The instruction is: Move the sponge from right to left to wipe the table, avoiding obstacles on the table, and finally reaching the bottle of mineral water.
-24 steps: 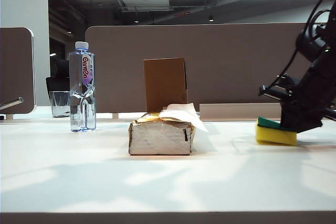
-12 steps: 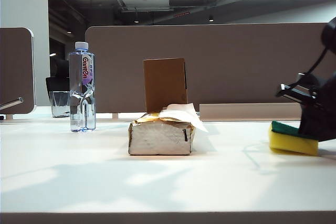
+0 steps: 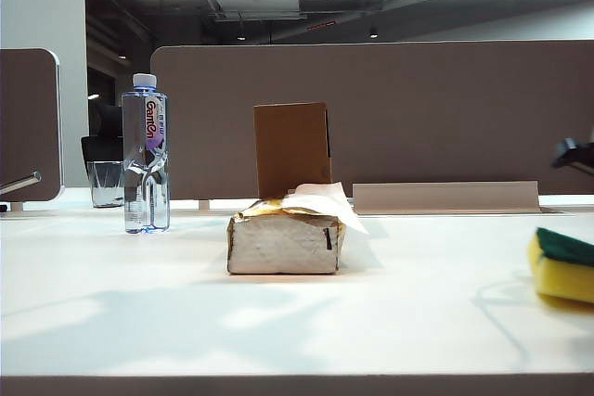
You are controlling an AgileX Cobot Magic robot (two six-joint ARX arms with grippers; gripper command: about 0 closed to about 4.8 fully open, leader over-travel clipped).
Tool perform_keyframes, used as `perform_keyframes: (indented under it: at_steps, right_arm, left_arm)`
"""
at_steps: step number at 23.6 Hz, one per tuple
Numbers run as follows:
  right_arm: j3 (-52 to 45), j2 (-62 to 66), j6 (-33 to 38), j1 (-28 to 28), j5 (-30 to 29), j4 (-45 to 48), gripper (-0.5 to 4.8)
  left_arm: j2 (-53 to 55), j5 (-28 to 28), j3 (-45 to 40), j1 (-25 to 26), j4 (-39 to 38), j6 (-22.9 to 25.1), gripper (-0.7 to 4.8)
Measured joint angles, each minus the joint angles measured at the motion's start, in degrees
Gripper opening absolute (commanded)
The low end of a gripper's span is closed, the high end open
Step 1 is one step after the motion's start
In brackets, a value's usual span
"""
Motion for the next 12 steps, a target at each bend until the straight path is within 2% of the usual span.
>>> perform_keyframes:
  at_steps: [6, 12]
  right_arm:
    - [-2.1, -5.9, 0.0, 0.1, 1.1, -5.9, -0.09]
    - [-3.2, -6.8, 0.0, 0.3, 1.6, -5.8, -0.09]
  left_arm:
    - [-0.1, 0.0, 0.0, 0.0, 0.2, 0.0, 3.18]
    - [-0.1, 0.0, 0.0, 0.0, 0.2, 0.0, 3.18]
